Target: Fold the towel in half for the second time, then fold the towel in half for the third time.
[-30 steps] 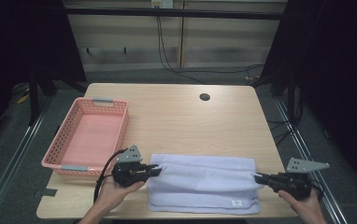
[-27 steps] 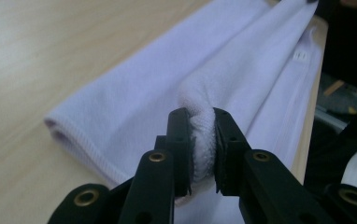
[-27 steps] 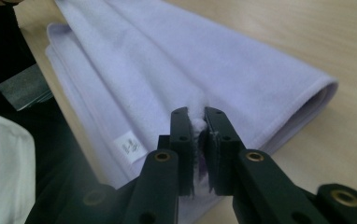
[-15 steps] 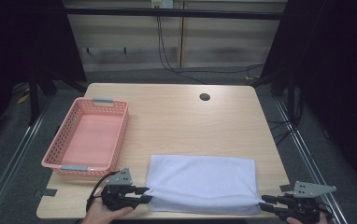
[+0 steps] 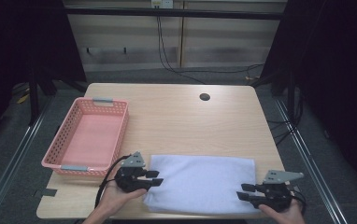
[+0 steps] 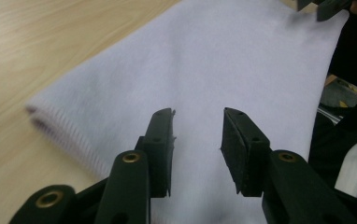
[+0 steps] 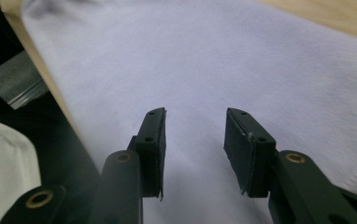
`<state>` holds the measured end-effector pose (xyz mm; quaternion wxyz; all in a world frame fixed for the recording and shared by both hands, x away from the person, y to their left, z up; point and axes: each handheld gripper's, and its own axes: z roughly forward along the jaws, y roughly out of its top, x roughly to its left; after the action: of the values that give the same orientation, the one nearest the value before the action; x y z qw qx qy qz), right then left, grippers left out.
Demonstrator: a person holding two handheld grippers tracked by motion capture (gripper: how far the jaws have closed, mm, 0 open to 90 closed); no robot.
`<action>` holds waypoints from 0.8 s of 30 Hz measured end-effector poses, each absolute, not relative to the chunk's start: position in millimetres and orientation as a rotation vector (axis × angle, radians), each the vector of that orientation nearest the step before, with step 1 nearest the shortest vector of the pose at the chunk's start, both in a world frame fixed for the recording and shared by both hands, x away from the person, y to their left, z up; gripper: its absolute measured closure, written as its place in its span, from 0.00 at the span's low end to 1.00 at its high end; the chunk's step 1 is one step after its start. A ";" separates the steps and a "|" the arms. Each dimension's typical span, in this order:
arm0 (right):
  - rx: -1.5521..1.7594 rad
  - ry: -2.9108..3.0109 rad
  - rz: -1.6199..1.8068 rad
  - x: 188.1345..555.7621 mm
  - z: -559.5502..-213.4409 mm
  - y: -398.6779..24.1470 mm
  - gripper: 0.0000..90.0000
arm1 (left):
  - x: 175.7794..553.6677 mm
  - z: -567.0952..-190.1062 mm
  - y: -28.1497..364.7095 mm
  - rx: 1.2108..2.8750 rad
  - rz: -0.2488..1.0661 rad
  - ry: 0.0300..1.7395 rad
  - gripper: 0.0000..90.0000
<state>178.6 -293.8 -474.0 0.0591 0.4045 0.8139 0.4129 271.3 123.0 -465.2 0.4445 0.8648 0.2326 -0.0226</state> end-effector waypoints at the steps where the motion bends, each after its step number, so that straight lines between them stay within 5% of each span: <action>1: 1.228 2.475 1.244 181.2 -476.2 -288.4 0.65 | 276.9 -467.9 119.4 2.153 -0.052 0.588 0.72; 7: 1.230 2.526 1.060 192.2 -487.7 -271.8 0.55 | 291.3 -486.1 111.7 2.231 -0.068 0.676 0.68; 13: 1.243 2.527 1.075 199.9 -489.9 -280.7 0.71 | 293.8 -494.3 113.2 2.212 -0.070 0.708 0.68; 24: 1.303 2.454 1.060 234.1 -492.1 -301.9 0.73 | 306.4 -496.8 95.0 2.186 -0.085 0.714 0.66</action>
<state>234.1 -301.9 -492.1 0.0836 0.4367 0.8224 0.3550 306.4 95.0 -496.8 0.4080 0.8673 0.2833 -0.0336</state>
